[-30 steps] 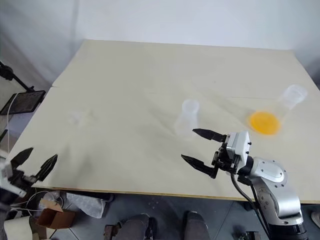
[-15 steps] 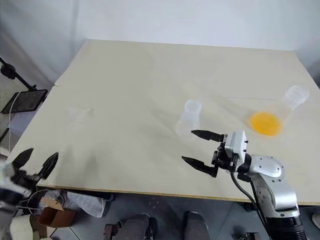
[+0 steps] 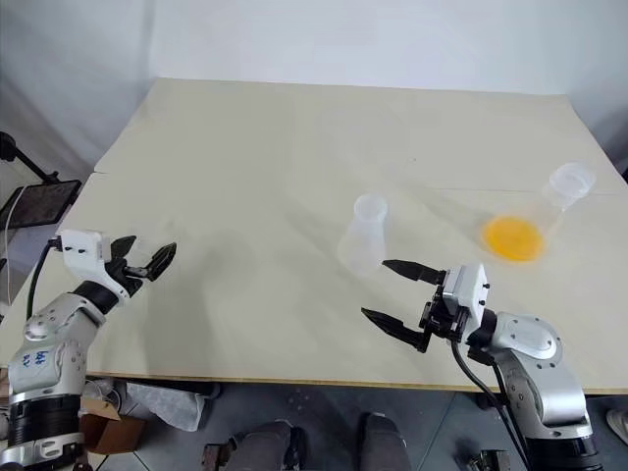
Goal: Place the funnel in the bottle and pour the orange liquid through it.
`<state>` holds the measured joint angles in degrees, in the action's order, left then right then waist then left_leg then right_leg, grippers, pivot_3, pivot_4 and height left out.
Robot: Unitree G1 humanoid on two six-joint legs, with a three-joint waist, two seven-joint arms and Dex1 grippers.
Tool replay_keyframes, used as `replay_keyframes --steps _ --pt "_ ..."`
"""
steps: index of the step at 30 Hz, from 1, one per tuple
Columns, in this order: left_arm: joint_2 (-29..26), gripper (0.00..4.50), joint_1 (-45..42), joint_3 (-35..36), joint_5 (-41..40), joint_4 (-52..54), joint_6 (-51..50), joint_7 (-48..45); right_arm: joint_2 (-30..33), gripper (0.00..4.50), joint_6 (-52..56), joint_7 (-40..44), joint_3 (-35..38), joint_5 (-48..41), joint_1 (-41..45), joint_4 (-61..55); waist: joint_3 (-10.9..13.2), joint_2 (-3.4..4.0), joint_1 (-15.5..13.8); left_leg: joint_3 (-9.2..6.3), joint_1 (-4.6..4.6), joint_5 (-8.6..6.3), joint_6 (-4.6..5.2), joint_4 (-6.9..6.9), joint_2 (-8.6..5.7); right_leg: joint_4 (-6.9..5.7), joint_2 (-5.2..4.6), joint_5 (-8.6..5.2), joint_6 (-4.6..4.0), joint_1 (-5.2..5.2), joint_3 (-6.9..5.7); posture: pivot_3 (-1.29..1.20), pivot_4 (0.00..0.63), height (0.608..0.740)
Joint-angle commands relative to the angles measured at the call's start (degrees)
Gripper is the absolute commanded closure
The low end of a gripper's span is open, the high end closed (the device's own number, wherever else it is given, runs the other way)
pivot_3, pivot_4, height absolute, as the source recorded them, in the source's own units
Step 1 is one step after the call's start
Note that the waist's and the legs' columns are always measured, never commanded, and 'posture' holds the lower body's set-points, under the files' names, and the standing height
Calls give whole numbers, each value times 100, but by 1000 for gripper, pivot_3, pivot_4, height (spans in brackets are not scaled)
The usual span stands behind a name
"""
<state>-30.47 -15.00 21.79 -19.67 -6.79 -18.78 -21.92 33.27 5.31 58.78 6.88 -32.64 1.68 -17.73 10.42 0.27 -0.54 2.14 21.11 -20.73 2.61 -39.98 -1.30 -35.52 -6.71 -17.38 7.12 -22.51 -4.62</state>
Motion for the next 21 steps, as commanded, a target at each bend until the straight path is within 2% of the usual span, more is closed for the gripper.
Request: replay_keyframes --steps 1,5,19,21 --pt "-13 37 -391 -60 171 -292 167 172 -6 0 -60 -113 116 -32 -84 -296 0 -1 -17 0 0 0 0 -2 2 0 1 0 0 1 0 0 150 740" --pt "36 37 -487 -157 206 -387 143 107 6 0 -66 -200 159 -40 -193 -390 -1 -1 -38 2 0 0 0 -4 0 -1 0 1 2 1 2 0 150 740" --pt "-152 4434 -273 -53 96 -93 11 -189 56 0 -118 -348 226 -37 -363 -521 -1 -1 -77 1 0 0 -2 -6 4 1 -3 2 3 2 9 0 150 740" --pt "-198 4488 -328 -66 112 -207 137 -325 75 0 -122 -351 253 -36 -372 -513 -1 -1 -81 0 -1 0 -2 -6 4 2 -7 2 3 4 9 0 150 740"
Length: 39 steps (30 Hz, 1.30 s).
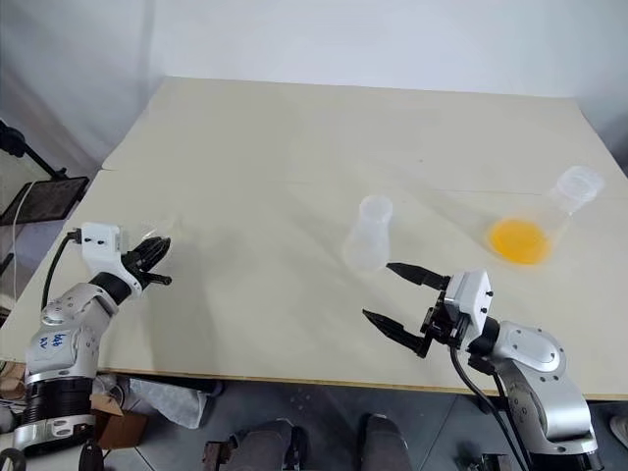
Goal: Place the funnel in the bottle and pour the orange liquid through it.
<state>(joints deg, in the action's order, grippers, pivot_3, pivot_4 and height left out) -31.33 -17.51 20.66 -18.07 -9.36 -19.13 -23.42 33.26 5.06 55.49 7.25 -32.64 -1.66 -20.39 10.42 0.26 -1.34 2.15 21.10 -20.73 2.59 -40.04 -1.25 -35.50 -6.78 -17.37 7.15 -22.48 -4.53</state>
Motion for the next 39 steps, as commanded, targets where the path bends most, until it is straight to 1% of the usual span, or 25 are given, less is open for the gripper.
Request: replay_keyframes --steps 1,4,7,9,10,11,13,14,17,19,21,24,25,27,31,39 --pt "-130 4488 -107 46 -58 0 210 -225 84 0 -100 -22 230 -33 -47 -244 0 0 -3 0 0 0 0 0 0 1 -1 0 0 0 1 0 150 740" --pt "-164 4488 -188 41 -64 -94 325 -360 94 0 -109 -24 261 -22 -73 -244 0 0 2 0 1 0 0 0 -1 3 0 0 0 1 1 0 150 740" --pt "-215 4488 -364 31 -168 -53 594 -741 106 0 -124 -46 328 1 -145 -274 0 0 -4 -1 3 0 0 1 -1 3 2 0 0 0 -3 0 150 740" --pt "-329 4488 -583 -39 -337 97 803 -1288 129 0 -138 -80 421 23 -243 -321 0 0 -4 -1 4 0 0 1 -1 3 2 0 0 0 -4 0 150 740" --pt "-517 4488 -838 -271 -510 270 733 -1923 155 0 -140 -107 522 37 -345 -363 1 -2 -11 -1 6 0 0 0 -2 3 2 0 0 -1 -4 0 150 740" --pt "-649 4488 -1015 -438 -625 372 666 -2367 174 0 -139 -126 590 46 -415 -394 4 -7 -22 -1 7 0 0 -1 -2 3 4 0 0 -1 -5 0 150 740" --pt "-952 4488 -1527 -971 -417 358 799 -3060 198 0 -128 -181 748 50 -574 -463 4 -7 -24 -5 11 0 0 -4 -3 4 7 0 0 1 -10 0 150 740" --pt "-1030 4488 -1697 -1138 -293 284 914 -3226 203 0 -125 -203 786 54 -613 -481 4 -7 -22 -4 8 0 0 -4 -7 4 9 0 0 3 -10 0 150 740" --pt "-879 4488 -2891 -1731 -234 -268 1036 -3964 152 0 -176 -348 1095 75 -1000 -612 3 -4 -35 5 5 1 2 -1 -15 2 14 1 2 4 -14 0 150 740" --pt "-765 4488 -3424 -2069 -4 -658 1526 -4399 101 0 -212 -441 1222 87 -1209 -704 3 -4 -25 9 9 3 5 -2 -15 5 22 2 4 3 -46 0 150 740" --pt "-554 4488 -4037 -2457 358 -1206 2032 -4701 22 0 -283 -527 1331 108 -1515 -854 3 -3 -14 17 7 3 5 -1 -14 5 24 2 5 2 -46 0 150 740" --pt "-289 4488 -4621 -2739 679 -1866 2575 -4905 -61 0 -337 -626 1408 123 -1782 -1007 4 -5 2 32 8 3 6 0 -6 9 32 2 5 -1 -48 0 150 740" --pt "-148 4488 -4824 -2795 720 -2078 2692 -4957 -93 0 -364 -661 1419 137 -1870 -1053 5 -6 14 37 7 4 7 0 -5 9 33 2 5 -2 -45 0 150 740" --pt "163 4488 -5285 -3110 1053 -2498 3077 -5034 -193 0 -455 -778 1424 204 -2066 -1181 7 -10 -12 48 7 6 10 -1 -2 9 32 2 5 -4 -41 0 150 740" --pt "579 4488 -5718 -3183 1192 -2968 3295 -5036 -352 0 -559 -943 1434 275 -2260 -1319 8 -12 -22 48 10 9 16 -4 -8 12 26 5 12 -4 -40 0 150 740" --pt "912 4488 -5990 -3288 1631 -3557 3781 -4816 -524 0 -652 -1134 1210 455 -2311 -1407 8 -12 -14 49 12 9 17 -2 -3 17 29 7 14 -6 -35 0 150 740"
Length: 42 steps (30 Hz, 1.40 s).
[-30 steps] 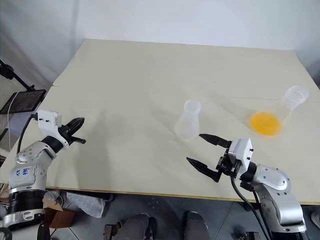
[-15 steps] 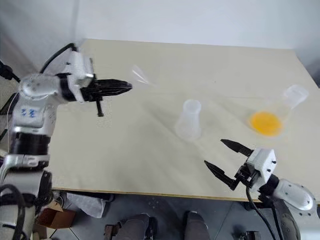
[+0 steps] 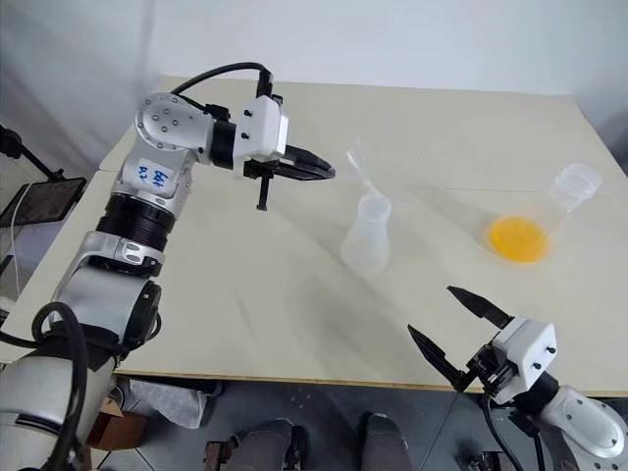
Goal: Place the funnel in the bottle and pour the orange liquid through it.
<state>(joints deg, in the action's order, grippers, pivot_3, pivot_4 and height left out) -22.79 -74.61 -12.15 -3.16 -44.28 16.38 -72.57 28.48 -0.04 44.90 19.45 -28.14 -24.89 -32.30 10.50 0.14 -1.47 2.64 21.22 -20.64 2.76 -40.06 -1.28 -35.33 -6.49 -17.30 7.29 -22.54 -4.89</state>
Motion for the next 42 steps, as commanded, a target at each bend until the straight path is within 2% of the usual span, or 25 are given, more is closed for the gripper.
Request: replay_keyframes --steps 1,16,20,27,31,34,37,42 --pt "78 4488 -298 -14 179 -115 285 112 -50 0 -149 -88 -20 10 16 -215 0 0 -1 0 0 0 0 0 -1 0 -1 0 0 0 0 0 150 740" --pt "574 4488 -583 -274 563 -584 810 -71 -97 0 -240 -189 -137 75 32 -178 1 -1 -7 -2 3 1 2 0 -4 1 -2 0 0 0 -4 0 150 740" --pt "644 3584 -640 -245 600 -678 727 -45 -106 0 -256 -206 -144 82 27 -179 1 -1 -9 -2 4 2 4 -1 -4 1 -3 0 1 0 -3 0 150 740" --pt "602 1368 -593 -134 523 -657 652 -91 -103 0 -289 -201 -123 87 27 -142 1 -1 -11 -2 4 2 5 -1 -5 0 -4 0 1 0 -3 0 150 740" --pt "565 119 -403 99 111 -424 384 -383 -95 0 -322 -192 -83 91 50 -80 1 -1 -7 -2 4 2 5 -1 -4 -1 -3 0 0 0 -3 0 150 740" --pt "428 52 45 491 -480 -27 -132 -684 -207 0 -389 -349 148 -1 2 -47 0 0 4 -2 2 2 4 -1 -3 -3 -3 0 0 0 -1 0 150 740" --pt "111 52 905 936 -1220 615 -1016 -1062 -469 0 -355 -622 663 -406 -201 -26 -7 13 31 -5 -4 2 4 0 0 -14 -4 0 0 -1 0 0 150 740" --pt "-377 52 2139 1391 -1457 1312 -1366 -638 -793 0 -489 -835 1336 -600 -675 108 -6 13 21 -13 -5 2 3 -2 2 -19 -5 0 -1 -2 4 0 150 740"
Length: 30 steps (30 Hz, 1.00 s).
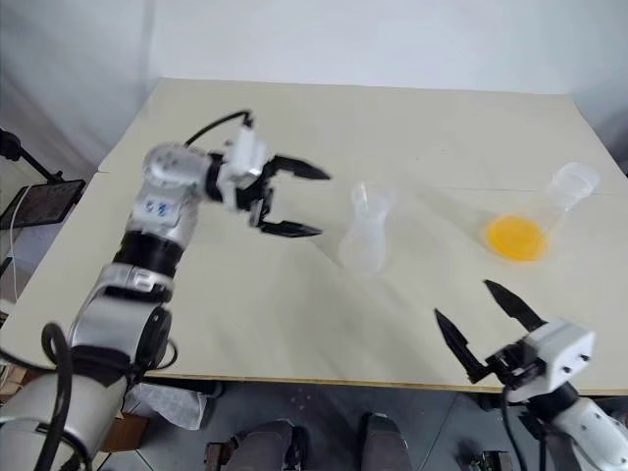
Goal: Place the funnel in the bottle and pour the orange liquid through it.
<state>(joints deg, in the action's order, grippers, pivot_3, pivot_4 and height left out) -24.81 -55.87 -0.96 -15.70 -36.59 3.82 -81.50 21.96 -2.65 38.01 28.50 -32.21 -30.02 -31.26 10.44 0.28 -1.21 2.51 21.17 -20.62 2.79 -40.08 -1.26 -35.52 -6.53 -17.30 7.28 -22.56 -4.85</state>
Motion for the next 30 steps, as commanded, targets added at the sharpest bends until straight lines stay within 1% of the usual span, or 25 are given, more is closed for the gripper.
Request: replay_keyframes --steps 1,4,7,9,11,13,16,20,23,26,30 --pt "-245 52 498 372 -267 723 -230 383 -221 0 -282 -200 584 -223 -234 58 0 0 -22 0 1 0 0 0 -2 1 -2 0 0 1 6 0 150 740" --pt "-393 52 1124 730 -486 1181 -518 801 -459 0 -391 -398 894 -263 -386 193 0 0 -38 -26 1 0 0 -4 -11 0 -12 0 0 11 38 0 150 740" --pt "-504 52 1629 904 -594 1625 -800 1081 -622 0 -484 -494 1082 -280 -471 340 0 0 -28 -34 0 -1 -1 -3 -13 0 -14 0 0 12 47 0 150 740" --pt "-574 52 1974 994 -642 1923 -932 1256 -725 0 -544 -559 1167 -284 -536 443 -4 6 -5 -33 -3 -3 -4 1 -10 0 -14 0 0 10 51 0 150 740" --pt "-589 52 2435 1159 -888 2418 -1277 1463 -838 0 -533 -563 1197 -341 -670 488 -5 11 4 -32 -7 -5 -8 6 -6 -2 -15 -1 -3 9 56 0 150 740" --pt "-580 52 2742 1227 -1025 2787 -1459 1624 -813 0 -473 -549 1193 -363 -712 493 -6 13 15 -31 -8 -7 -12 10 2 -2 -22 -2 -5 7 63 0 150 740" --pt "-490 52 3058 1235 -1112 3212 -1565 1904 -305 0 1 -642 1113 -448 -365 415 -6 13 41 -27 -10 -7 -13 5 3 0 -27 -3 -6 10 73 0 150 740" --pt "-413 52 3180 1177 -1215 3550 -1727 2144 513 0 793 -1299 1259 -585 749 764 -7 14 70 -25 -14 -6 -13 2 5 0 -32 -4 -7 10 81 0 150 740" --pt "-383 52 3250 1153 -1250 3720 -1784 2284 1109 0 1291 -1364 1116 -430 1391 1147 -13 25 62 -24 -13 -6 -16 7 4 -4 -27 -5 -11 4 78 0 150 740" --pt "-346 52 3309 1126 -1260 3885 -1823 2425 1491 0 1921 -1623 933 -436 2073 1570 -13 25 19 -28 -6 -5 -18 8 6 -2 -18 -6 -13 2 68 0 150 740" --pt "-328 52 3387 1105 -1327 4100 -1939 2544 1685 0 2095 -1642 762 -244 2812 2055 -13 25 -18 -21 -4 -2 -12 2 -2 -3 -14 -6 -12 5 66 0 150 740"
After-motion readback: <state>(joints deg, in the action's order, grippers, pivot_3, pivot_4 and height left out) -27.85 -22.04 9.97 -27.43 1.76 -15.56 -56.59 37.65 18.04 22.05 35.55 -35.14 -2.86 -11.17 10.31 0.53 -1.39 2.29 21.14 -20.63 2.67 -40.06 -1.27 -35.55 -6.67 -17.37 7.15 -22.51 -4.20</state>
